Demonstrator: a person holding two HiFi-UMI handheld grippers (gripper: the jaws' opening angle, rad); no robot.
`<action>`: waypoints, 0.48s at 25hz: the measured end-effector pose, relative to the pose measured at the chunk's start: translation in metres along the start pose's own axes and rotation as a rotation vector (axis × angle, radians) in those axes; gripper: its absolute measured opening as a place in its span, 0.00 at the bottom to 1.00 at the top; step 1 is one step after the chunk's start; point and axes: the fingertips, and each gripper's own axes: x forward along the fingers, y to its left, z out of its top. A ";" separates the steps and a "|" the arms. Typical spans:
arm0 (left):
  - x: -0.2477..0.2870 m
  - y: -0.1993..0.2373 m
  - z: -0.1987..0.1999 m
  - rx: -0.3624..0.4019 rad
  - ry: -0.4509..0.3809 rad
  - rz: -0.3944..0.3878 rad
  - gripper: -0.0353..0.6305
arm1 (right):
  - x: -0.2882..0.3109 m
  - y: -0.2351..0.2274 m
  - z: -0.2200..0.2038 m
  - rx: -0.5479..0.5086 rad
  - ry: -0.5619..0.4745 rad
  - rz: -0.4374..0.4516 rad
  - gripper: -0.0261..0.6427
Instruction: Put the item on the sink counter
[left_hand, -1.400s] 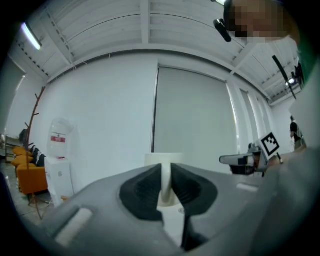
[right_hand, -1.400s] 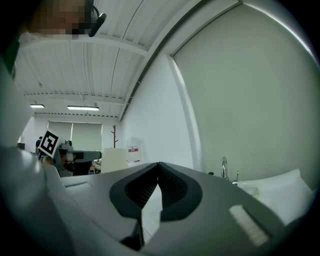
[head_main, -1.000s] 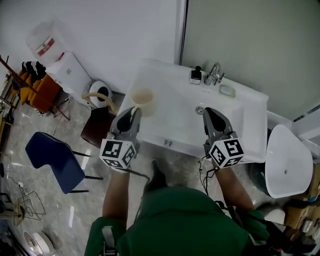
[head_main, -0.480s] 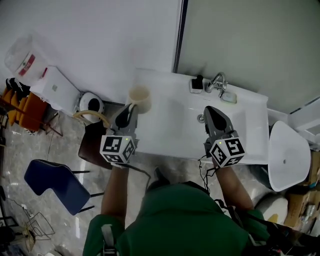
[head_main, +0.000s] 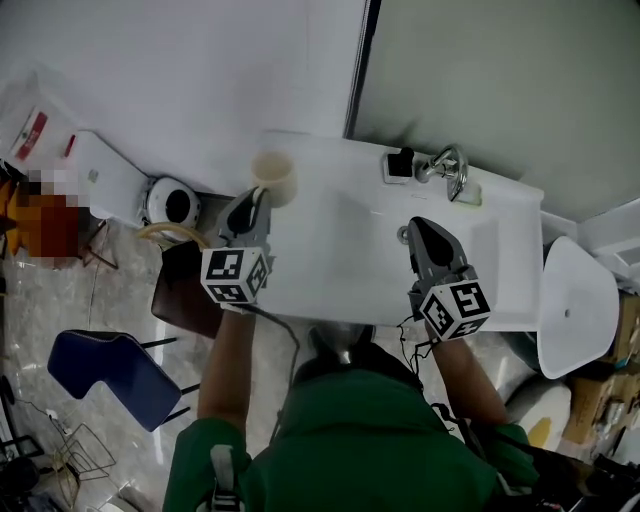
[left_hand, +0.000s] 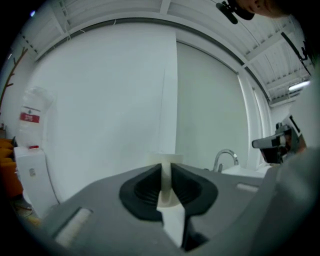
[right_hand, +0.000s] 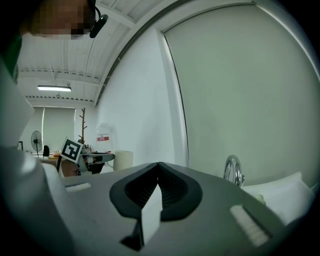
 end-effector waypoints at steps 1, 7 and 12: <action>0.007 0.004 -0.003 -0.002 0.004 0.007 0.12 | 0.003 -0.003 -0.004 0.006 0.011 0.002 0.03; 0.056 0.023 -0.028 -0.011 0.025 0.043 0.12 | 0.024 -0.028 -0.028 0.024 0.064 0.012 0.03; 0.094 0.034 -0.059 -0.021 0.068 0.055 0.12 | 0.032 -0.047 -0.046 0.028 0.112 -0.004 0.03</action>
